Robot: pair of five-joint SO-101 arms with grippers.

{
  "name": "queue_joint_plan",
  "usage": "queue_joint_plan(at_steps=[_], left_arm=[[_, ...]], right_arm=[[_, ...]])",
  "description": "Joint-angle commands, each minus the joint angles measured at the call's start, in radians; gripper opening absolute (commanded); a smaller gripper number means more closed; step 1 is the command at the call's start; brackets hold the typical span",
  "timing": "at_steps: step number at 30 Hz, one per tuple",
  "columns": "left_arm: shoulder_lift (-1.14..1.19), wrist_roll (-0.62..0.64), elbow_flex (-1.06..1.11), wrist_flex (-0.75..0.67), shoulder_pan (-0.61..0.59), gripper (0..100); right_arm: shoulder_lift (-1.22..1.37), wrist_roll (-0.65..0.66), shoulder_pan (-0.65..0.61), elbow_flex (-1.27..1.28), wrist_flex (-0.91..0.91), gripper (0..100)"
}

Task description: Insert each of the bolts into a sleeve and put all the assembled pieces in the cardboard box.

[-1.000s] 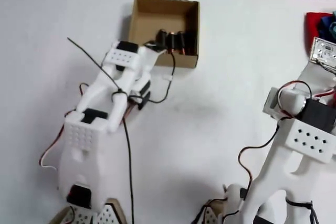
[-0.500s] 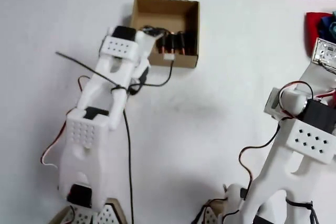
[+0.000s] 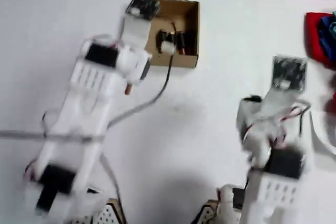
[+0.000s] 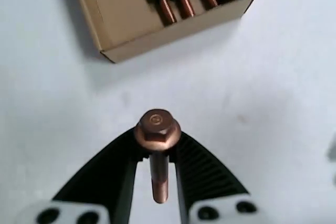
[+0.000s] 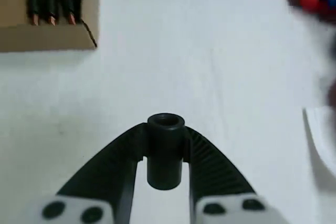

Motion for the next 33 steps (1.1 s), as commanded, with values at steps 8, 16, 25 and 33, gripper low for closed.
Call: queue_joint_plan(at_steps=[8,16,25,33], left_arm=[[-0.73,0.249,0.736,-0.793,0.006,3],[-0.741,0.252,0.684,-0.798,0.1,3],[-0.732,0.25,0.682,-0.985,0.23,3],[-0.637,0.255,0.673,-0.997,0.318,3]], right_arm=[[-0.294,-0.051,-0.328,0.618,-0.817,2.1],[-0.294,-0.052,-0.438,0.721,-0.961,2.1],[-0.294,-0.051,-0.441,0.732,-1.078,2.1],[-0.295,0.025,-0.44,0.758,-1.104,2.1]])
